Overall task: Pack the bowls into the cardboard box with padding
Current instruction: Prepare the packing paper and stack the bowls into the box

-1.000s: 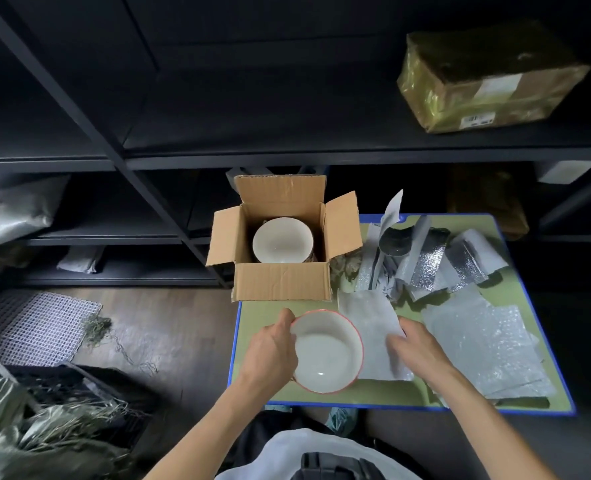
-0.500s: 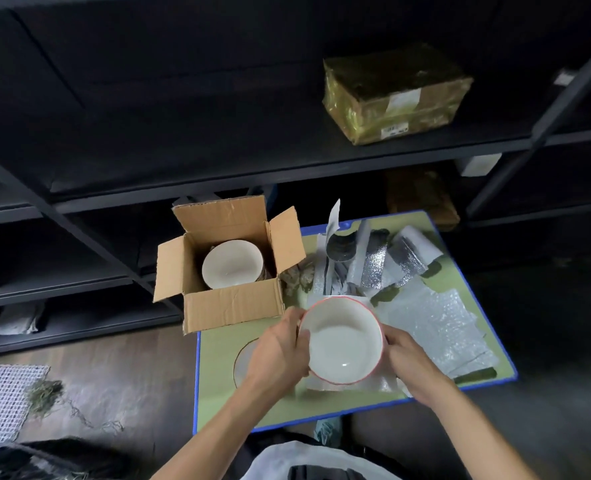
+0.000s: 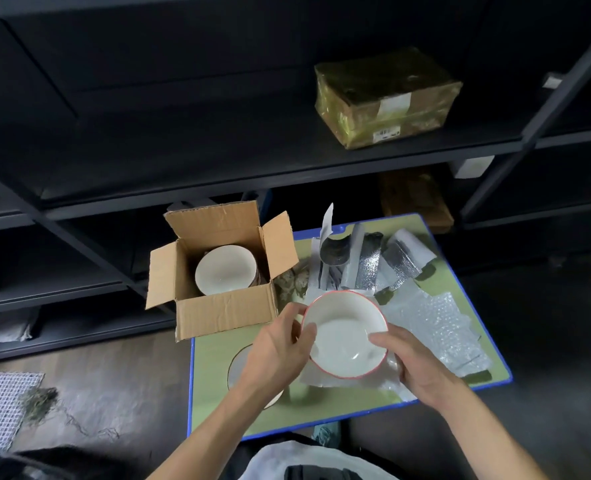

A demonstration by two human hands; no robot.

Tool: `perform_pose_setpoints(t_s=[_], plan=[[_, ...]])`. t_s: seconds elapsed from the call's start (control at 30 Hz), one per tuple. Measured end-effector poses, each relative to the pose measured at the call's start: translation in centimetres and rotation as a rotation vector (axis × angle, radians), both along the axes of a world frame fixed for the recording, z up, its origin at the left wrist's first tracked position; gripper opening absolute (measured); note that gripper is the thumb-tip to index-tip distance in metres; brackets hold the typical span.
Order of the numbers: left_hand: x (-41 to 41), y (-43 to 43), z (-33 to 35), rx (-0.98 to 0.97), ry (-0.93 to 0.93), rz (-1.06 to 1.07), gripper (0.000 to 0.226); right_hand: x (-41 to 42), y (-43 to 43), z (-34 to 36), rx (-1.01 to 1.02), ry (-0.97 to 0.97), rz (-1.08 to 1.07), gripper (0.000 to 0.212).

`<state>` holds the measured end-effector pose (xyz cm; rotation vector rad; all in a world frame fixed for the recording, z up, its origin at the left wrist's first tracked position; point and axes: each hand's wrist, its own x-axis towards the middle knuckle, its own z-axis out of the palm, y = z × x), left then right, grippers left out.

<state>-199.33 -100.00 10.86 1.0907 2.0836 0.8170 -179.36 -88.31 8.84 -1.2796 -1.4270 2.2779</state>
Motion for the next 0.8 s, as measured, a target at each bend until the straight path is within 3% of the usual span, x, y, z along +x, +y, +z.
perform_pose_setpoints(t_s=[0.1, 0.2, 0.33, 0.53, 0.7, 0.8], plan=[[-0.8, -0.2, 0.4, 0.022, -0.034, 0.006, 0.022, -0.7, 0.4, 0.9, 0.014, 0.019, 0.015, 0.040], [-1.8, -0.8, 1.2, 0.039, -0.236, -0.016, 0.025, -2.0, 0.7, 2.2, 0.001, 0.063, 0.105, 0.040], [-3.2, -2.0, 2.2, 0.121, -0.213, 0.079, 0.036, -4.1, 0.6, 3.8, 0.048, 0.113, 0.187, 0.040], [-5.1, -3.8, 3.3, 0.184, -0.362, 0.171, 0.050, -7.6, 0.2, 4.9, 0.070, 0.122, 0.248, 0.042], [-7.6, -4.7, 3.1, 0.240, -0.317, 0.186, 0.063, -11.0, -0.4, 4.7, 0.065, 0.033, 0.182, 0.039], [-9.4, -5.2, 2.6, 0.212, -0.255, 0.197, 0.081, -12.9, -1.2, 4.8, 0.110, -0.034, 0.138, 0.026]])
